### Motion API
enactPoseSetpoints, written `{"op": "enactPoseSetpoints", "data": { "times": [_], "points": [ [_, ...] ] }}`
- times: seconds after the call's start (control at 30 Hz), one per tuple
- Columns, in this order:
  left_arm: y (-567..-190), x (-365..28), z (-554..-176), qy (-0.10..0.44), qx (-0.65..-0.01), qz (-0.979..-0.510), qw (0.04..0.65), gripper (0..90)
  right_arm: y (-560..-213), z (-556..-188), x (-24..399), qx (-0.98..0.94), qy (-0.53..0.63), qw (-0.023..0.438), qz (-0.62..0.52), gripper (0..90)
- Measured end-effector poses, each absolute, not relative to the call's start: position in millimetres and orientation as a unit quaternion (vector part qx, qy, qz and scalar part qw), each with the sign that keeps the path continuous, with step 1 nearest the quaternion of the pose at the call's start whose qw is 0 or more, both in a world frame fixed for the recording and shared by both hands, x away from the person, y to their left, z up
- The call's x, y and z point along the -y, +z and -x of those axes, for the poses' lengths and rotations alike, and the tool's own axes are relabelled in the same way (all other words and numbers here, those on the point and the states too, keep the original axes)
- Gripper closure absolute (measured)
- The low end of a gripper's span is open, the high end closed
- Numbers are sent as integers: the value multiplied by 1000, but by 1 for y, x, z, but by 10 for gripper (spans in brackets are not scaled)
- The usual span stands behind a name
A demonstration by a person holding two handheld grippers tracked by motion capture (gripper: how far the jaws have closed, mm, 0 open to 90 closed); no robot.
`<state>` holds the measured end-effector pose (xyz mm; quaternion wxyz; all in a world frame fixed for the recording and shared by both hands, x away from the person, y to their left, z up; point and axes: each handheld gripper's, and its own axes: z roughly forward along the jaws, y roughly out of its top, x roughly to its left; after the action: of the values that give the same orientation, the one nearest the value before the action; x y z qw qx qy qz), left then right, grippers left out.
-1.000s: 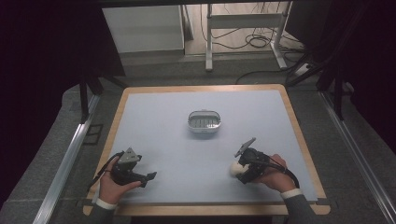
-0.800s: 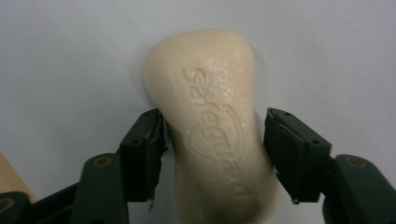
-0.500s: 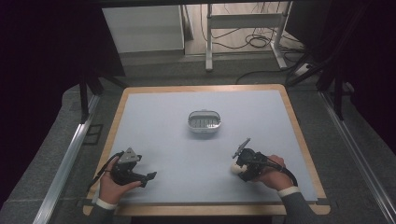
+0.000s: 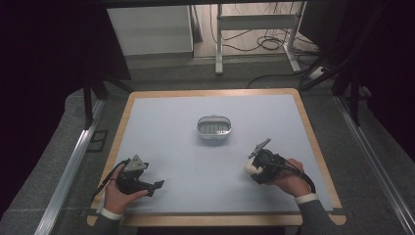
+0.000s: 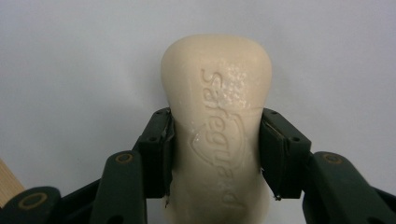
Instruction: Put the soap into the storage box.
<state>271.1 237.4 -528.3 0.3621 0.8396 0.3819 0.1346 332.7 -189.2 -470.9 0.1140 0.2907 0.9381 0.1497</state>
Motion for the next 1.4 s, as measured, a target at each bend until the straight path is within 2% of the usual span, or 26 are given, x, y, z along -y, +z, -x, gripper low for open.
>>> {"op": "enactPoseSetpoints", "data": {
  "times": [0.47,1.4],
  "points": [
    [-530,-236,-272,133,-380,-841,360,85,-464,-340,198,-929,166,131,-304,495],
    [-530,-236,-272,133,-381,-842,358,86,-446,-364,190,-923,177,148,-307,495]
  ]
}}
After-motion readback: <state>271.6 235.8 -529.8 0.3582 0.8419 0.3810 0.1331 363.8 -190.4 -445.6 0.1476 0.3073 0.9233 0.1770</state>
